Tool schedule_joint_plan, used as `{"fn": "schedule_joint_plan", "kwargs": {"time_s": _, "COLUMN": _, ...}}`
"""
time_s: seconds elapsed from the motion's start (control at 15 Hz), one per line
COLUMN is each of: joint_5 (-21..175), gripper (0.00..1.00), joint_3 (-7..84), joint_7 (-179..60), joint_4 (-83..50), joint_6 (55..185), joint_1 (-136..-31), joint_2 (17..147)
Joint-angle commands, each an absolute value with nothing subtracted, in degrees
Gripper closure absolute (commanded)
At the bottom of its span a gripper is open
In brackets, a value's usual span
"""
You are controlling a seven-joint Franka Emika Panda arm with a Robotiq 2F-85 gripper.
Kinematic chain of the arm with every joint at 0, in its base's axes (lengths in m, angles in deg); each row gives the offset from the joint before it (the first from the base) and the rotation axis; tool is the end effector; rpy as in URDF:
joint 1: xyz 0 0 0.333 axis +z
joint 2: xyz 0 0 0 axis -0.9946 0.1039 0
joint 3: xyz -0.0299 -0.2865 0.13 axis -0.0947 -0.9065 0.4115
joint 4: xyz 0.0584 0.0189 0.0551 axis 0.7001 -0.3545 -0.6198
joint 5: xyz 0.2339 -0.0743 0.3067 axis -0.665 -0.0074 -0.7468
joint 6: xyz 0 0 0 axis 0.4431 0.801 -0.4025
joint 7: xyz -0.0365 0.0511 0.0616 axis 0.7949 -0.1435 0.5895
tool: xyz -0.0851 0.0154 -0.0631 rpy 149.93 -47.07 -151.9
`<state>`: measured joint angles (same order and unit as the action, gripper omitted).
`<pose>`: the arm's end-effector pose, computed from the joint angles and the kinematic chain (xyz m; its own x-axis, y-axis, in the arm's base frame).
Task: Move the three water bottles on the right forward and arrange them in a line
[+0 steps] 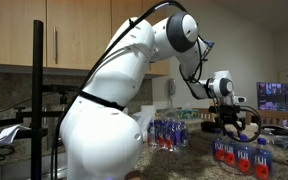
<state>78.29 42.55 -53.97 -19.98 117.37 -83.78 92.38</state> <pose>0.6865 -0.0017 0.3471 0.9858 0.0660 0.1544 0.0561 -0.9961 0.0678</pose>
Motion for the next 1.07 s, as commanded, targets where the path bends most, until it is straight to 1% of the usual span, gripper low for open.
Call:
{"fn": "schedule_joint_plan", "kwargs": {"time_s": 0.0, "joint_5": 77.34, "gripper": 0.51, "joint_3": 43.0, "joint_7": -52.15, "joint_4": -16.79, "joint_6": 114.31, "joint_1": -84.28, "joint_2": 94.36}}
{"fn": "schedule_joint_plan", "kwargs": {"time_s": 0.07, "joint_5": 77.33, "gripper": 0.61, "joint_3": 43.1, "joint_7": -51.94, "joint_4": -16.18, "joint_6": 113.97, "joint_1": -84.28, "joint_2": 94.81}}
{"fn": "schedule_joint_plan", "kwargs": {"time_s": 0.13, "joint_5": 77.32, "gripper": 0.61, "joint_3": 43.21, "joint_7": -51.87, "joint_4": -15.57, "joint_6": 113.87, "joint_1": -84.23, "joint_2": 95.25}}
{"fn": "schedule_joint_plan", "kwargs": {"time_s": 0.2, "joint_5": 77.29, "gripper": 0.51, "joint_3": 43.33, "joint_7": -51.8, "joint_4": -15.02, "joint_6": 113.78, "joint_1": -84.2, "joint_2": 95.58}}
{"fn": "schedule_joint_plan", "kwargs": {"time_s": 0.27, "joint_5": 77.32, "gripper": 0.32, "joint_3": 43.47, "joint_7": -51.79, "joint_4": -14.48, "joint_6": 113.58, "joint_1": -84.12, "joint_2": 95.84}}
{"fn": "schedule_joint_plan", "kwargs": {"time_s": 0.33, "joint_5": 77.35, "gripper": 0.31, "joint_3": 43.56, "joint_7": -51.81, "joint_4": -14.08, "joint_6": 113.53, "joint_1": -84.07, "joint_2": 96.06}}
{"fn": "schedule_joint_plan", "kwargs": {"time_s": 0.47, "joint_5": 77.35, "gripper": 0.2, "joint_3": 43.75, "joint_7": -51.83, "joint_4": -13.25, "joint_6": 113.27, "joint_1": -84.03, "joint_2": 96.53}}
{"fn": "schedule_joint_plan", "kwargs": {"time_s": 0.53, "joint_5": 77.39, "gripper": 0.33, "joint_3": 43.8, "joint_7": -51.79, "joint_4": -12.98, "joint_6": 113.11, "joint_1": -84.02, "joint_2": 96.73}}
{"fn": "schedule_joint_plan", "kwargs": {"time_s": 0.6, "joint_5": 77.42, "gripper": 0.58, "joint_3": 43.81, "joint_7": -51.81, "joint_4": -12.72, "joint_6": 112.84, "joint_1": -84.01, "joint_2": 96.87}}
{"fn": "schedule_joint_plan", "kwargs": {"time_s": 0.67, "joint_5": 77.36, "gripper": 0.58, "joint_3": 43.77, "joint_7": -51.99, "joint_4": -12.7, "joint_6": 112.53, "joint_1": -84.05, "joint_2": 96.83}}
{"fn": "schedule_joint_plan", "kwargs": {"time_s": 0.73, "joint_5": 77.35, "gripper": 0.6, "joint_3": 43.73, "joint_7": -52.07, "joint_4": -12.67, "joint_6": 112.15, "joint_1": -84.09, "joint_2": 96.76}}
{"fn": "schedule_joint_plan", "kwargs": {"time_s": 0.8, "joint_5": 77.28, "gripper": 0.66, "joint_3": 43.65, "joint_7": -52.29, "joint_4": -12.63, "joint_6": 111.59, "joint_1": -84.14, "joint_2": 96.64}}
{"fn": "schedule_joint_plan", "kwargs": {"time_s": 0.87, "joint_5": 77.25, "gripper": 0.74, "joint_3": 43.6, "joint_7": -52.31, "joint_4": -12.72, "joint_6": 111.26, "joint_1": -84.22, "joint_2": 96.48}}
{"fn": "schedule_joint_plan", "kwargs": {"time_s": 1.0, "joint_5": 77.3, "gripper": 0.88, "joint_3": 43.46, "joint_7": -52.45, "joint_4": -12.55, "joint_6": 110.65, "joint_1": -84.26, "joint_2": 96.49}}
